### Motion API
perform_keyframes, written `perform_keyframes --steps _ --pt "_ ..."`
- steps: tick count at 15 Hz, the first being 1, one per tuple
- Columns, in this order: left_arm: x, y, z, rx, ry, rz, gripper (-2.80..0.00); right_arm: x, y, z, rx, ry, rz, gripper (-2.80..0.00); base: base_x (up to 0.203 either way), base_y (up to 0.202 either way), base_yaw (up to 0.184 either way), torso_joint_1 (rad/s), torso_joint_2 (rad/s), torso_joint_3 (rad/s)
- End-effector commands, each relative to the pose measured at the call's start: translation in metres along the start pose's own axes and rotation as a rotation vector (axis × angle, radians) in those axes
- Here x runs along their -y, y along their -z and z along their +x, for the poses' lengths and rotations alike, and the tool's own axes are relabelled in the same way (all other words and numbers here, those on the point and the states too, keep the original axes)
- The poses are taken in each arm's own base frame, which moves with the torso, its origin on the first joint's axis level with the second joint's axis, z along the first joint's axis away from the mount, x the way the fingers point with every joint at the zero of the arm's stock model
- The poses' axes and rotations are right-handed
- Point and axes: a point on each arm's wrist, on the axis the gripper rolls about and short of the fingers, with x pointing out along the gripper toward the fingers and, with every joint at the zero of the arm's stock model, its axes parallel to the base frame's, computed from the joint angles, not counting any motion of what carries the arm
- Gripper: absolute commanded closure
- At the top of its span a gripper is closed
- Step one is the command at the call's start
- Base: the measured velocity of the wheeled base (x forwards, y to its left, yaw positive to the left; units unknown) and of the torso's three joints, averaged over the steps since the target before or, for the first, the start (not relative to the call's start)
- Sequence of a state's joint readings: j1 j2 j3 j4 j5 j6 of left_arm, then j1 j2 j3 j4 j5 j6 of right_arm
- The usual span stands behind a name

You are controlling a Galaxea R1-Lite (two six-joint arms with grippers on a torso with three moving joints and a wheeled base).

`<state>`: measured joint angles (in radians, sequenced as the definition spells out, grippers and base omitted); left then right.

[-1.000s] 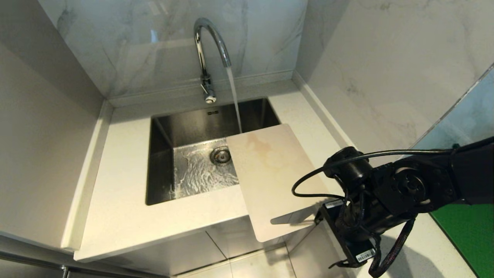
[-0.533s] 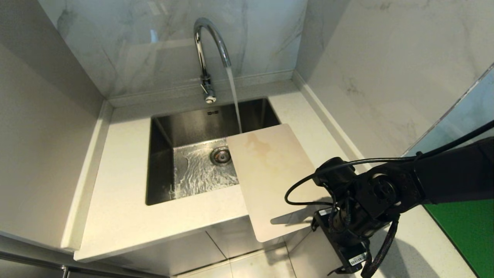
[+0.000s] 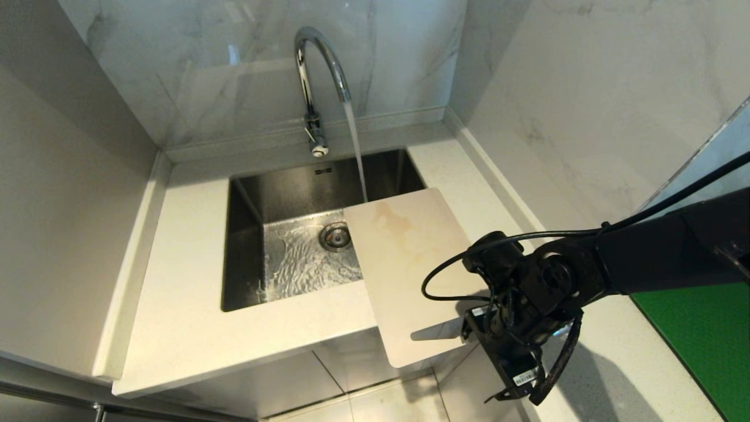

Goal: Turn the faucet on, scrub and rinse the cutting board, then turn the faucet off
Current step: Pick up the cutting board

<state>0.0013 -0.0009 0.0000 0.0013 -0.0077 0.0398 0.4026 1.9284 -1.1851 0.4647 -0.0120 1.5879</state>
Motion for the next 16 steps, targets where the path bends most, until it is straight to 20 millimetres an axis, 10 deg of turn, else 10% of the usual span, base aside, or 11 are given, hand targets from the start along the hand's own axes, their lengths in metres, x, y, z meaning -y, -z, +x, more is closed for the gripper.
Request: perform_keyframes --steps 1,16 --pt "0.0 0.0 0.0 -0.003 0.0 0.0 0.0 -0.003 0.0 0.004 0.0 0.004 0.007 -2.8 0.0 0.0 0.0 0.0 0.0 0.0" --pt "0.0 0.0 0.0 -0.003 0.0 0.0 0.0 -0.027 0.001 0.027 0.0 0.002 0.013 -2.8 0.0 0.0 0.0 0.0 0.0 0.0"
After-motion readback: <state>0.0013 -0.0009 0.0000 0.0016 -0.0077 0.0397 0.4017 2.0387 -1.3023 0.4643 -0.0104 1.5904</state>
